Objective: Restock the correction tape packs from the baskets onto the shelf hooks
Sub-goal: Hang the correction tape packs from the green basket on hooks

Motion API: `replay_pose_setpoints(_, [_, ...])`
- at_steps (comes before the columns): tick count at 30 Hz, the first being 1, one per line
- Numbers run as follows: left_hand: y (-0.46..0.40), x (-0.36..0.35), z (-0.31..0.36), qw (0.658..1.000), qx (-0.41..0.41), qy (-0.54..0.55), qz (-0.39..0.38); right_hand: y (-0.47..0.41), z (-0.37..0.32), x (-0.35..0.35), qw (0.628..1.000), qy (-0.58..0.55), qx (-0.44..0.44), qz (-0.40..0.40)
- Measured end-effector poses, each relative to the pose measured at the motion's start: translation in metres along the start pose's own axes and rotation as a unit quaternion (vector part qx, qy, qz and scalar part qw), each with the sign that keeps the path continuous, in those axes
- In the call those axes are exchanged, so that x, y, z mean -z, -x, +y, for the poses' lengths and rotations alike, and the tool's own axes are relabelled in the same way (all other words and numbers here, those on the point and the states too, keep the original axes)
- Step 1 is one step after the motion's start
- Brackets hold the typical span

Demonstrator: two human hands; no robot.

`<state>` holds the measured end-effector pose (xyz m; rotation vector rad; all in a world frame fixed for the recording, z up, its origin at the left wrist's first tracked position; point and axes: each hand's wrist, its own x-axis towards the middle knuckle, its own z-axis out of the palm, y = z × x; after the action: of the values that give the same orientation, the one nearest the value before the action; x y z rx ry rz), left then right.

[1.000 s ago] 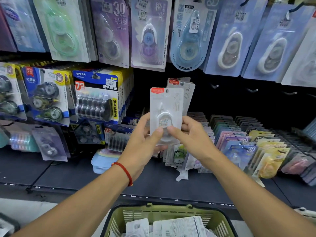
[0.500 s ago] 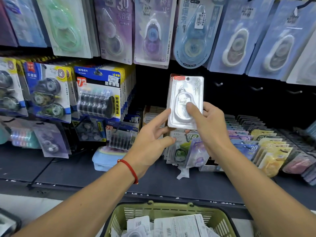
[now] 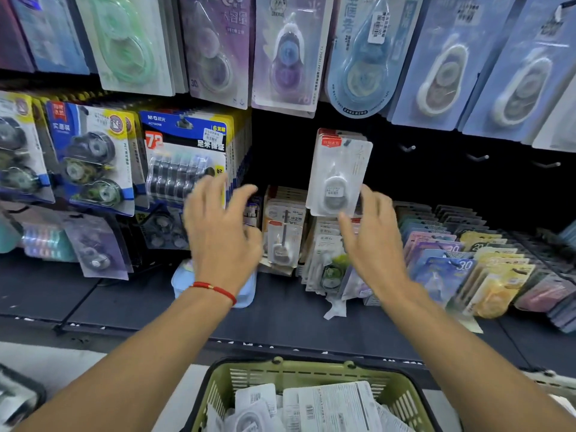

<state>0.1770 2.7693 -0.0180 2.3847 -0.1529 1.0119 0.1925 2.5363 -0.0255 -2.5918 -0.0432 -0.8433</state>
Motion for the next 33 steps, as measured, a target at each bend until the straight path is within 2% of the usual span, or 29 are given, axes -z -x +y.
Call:
replay_pose_setpoints(2, [-0.005, 0.003, -0.011, 0.996, 0.043, -0.075, -0.028, -0.004, 0.001, -0.012, 0.988, 0.073, 0.136, 0.026])
replay_pose_setpoints(3, [-0.005, 0.003, -0.016, 0.992, 0.058, -0.095, -0.053, -0.011, 0.002, -0.019, 0.981, 0.104, 0.163, 0.005])
replay_pose_setpoints(5, [-0.003, 0.001, -0.025, 0.989, 0.061, -0.106, -0.088, -0.030, 0.001, -0.031, 0.977, 0.145, 0.149, -0.047])
replay_pose_setpoints(7, [-0.002, -0.001, -0.033, 0.989, 0.048, -0.100, -0.102, -0.050, 0.000, -0.042, 0.975, 0.165, 0.134, -0.060])
replay_pose_setpoints(11, [0.000, -0.002, -0.047, 0.990, 0.023, -0.105, -0.093, -0.086, -0.003, -0.060, 0.971, 0.197, 0.119, -0.069])
replay_pose_setpoints(17, [0.002, -0.004, -0.061, 0.990, -0.006, -0.106, -0.095, -0.128, -0.001, -0.069, 0.971, 0.175, 0.083, -0.137])
replay_pose_setpoints(21, [0.002, 0.003, -0.066, 0.992, -0.036, -0.076, -0.095, -0.122, -0.003, -0.056, 0.978, 0.068, 0.067, -0.183])
replay_pose_setpoints(25, [0.020, 0.012, -0.066, 0.988, -0.101, -0.088, -0.080, -0.055, -0.003, -0.036, 0.968, 0.000, 0.055, -0.244])
replay_pose_setpoints(26, [0.032, 0.011, -0.065, 0.984, -0.117, -0.063, -0.121, -0.030, -0.002, -0.033, 0.957, -0.009, 0.051, -0.284])
replay_pose_setpoints(27, [0.050, 0.009, -0.065, 0.973, -0.112, -0.029, -0.197, -0.003, -0.001, -0.031, 0.940, -0.018, 0.050, -0.337])
replay_pose_setpoints(29, [0.094, 0.006, -0.066, 0.917, -0.079, 0.007, -0.391, 0.053, -0.001, -0.033, 0.890, -0.011, 0.072, -0.451])
replay_pose_setpoints(30, [0.121, 0.005, -0.069, 0.884, -0.069, -0.014, -0.462, 0.082, -0.001, -0.037, 0.858, 0.001, 0.091, -0.505])
replay_pose_setpoints(32, [0.170, 0.005, -0.080, 0.837, -0.062, -0.070, -0.539, 0.139, -0.004, -0.049, 0.806, 0.016, 0.116, -0.581])
replay_pose_setpoints(33, [0.189, 0.006, -0.085, 0.822, -0.049, -0.085, -0.561, 0.164, -0.007, -0.056, 0.794, 0.023, 0.121, -0.595])
